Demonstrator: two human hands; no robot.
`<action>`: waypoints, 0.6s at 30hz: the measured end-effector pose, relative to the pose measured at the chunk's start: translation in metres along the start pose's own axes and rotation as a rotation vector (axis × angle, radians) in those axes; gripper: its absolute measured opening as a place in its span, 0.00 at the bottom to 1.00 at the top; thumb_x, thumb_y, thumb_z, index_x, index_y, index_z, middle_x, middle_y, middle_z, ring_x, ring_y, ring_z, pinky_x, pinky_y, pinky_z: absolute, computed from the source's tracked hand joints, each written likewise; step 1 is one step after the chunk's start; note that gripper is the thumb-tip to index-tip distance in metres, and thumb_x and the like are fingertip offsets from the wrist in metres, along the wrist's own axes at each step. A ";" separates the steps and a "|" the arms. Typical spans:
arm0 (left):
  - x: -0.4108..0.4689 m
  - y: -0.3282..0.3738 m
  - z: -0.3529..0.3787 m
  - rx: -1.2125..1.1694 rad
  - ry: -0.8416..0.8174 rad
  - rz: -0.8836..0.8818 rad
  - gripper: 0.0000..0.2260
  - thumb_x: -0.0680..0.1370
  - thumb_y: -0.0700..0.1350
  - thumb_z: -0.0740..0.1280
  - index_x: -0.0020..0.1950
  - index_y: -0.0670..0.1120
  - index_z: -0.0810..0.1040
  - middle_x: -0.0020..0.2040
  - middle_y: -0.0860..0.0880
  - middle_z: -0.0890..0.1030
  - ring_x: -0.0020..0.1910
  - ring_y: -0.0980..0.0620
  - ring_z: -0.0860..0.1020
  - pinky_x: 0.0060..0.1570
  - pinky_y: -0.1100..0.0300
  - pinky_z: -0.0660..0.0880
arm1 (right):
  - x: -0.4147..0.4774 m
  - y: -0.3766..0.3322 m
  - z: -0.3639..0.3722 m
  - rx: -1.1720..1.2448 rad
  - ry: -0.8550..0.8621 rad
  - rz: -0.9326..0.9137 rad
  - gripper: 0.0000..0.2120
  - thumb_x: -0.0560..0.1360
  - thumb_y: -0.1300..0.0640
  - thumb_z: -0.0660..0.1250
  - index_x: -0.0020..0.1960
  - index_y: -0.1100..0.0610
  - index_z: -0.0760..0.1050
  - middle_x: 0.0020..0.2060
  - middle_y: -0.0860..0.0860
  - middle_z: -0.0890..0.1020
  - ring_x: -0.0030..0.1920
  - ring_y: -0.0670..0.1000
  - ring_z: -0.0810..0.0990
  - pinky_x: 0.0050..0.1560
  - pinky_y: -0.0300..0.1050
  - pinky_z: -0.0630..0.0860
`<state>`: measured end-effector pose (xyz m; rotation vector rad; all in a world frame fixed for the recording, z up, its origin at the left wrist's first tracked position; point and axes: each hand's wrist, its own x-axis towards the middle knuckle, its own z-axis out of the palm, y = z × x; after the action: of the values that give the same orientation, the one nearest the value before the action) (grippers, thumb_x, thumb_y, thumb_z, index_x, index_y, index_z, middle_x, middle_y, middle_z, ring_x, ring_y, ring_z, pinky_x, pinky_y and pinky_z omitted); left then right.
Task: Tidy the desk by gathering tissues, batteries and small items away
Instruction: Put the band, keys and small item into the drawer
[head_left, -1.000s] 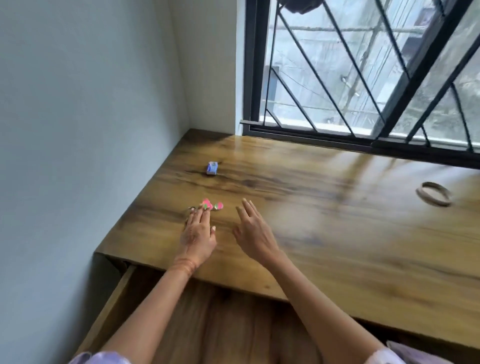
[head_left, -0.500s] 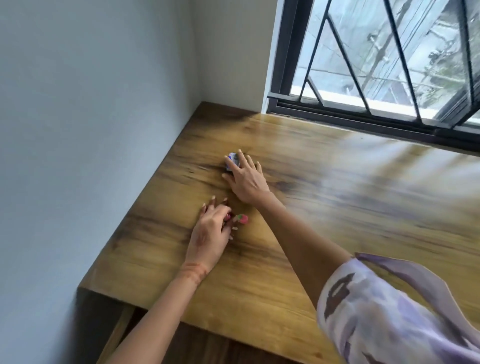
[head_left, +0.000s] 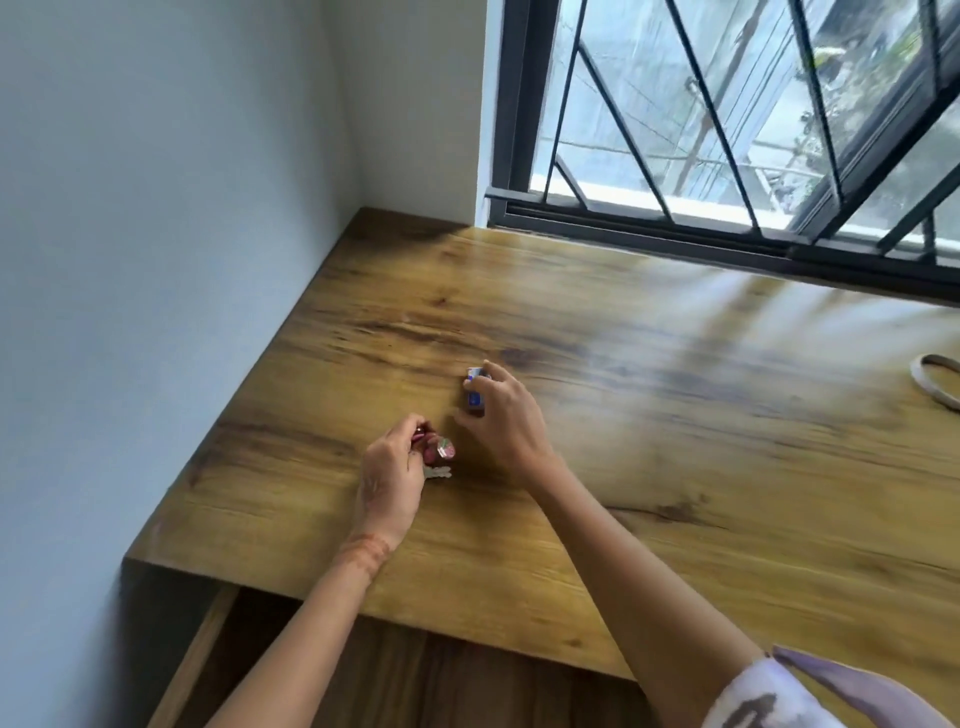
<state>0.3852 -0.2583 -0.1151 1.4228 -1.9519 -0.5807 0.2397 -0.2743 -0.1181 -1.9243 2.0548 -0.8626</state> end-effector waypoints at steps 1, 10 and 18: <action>-0.006 0.004 0.001 -0.017 0.009 -0.020 0.12 0.70 0.25 0.64 0.49 0.36 0.79 0.42 0.40 0.83 0.42 0.44 0.80 0.43 0.70 0.65 | -0.012 0.001 -0.003 0.015 0.028 0.010 0.05 0.70 0.61 0.69 0.44 0.63 0.78 0.46 0.55 0.78 0.43 0.55 0.78 0.40 0.46 0.75; -0.078 0.077 -0.005 -0.182 0.005 0.020 0.10 0.73 0.28 0.61 0.50 0.39 0.77 0.43 0.46 0.81 0.43 0.50 0.79 0.44 0.68 0.70 | -0.147 0.007 -0.054 0.171 0.282 0.137 0.03 0.71 0.65 0.70 0.44 0.61 0.80 0.51 0.54 0.82 0.47 0.51 0.81 0.42 0.40 0.76; -0.173 0.135 0.001 -0.346 -0.104 0.035 0.14 0.73 0.28 0.60 0.47 0.47 0.74 0.38 0.57 0.79 0.37 0.64 0.77 0.39 0.78 0.69 | -0.299 0.005 -0.101 0.233 0.374 0.248 0.09 0.68 0.67 0.72 0.48 0.62 0.79 0.57 0.55 0.80 0.57 0.48 0.77 0.58 0.34 0.72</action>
<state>0.3308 -0.0514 -0.0656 1.1593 -1.8405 -0.9415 0.2234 0.0410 -0.1114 -1.4351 2.2066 -1.4096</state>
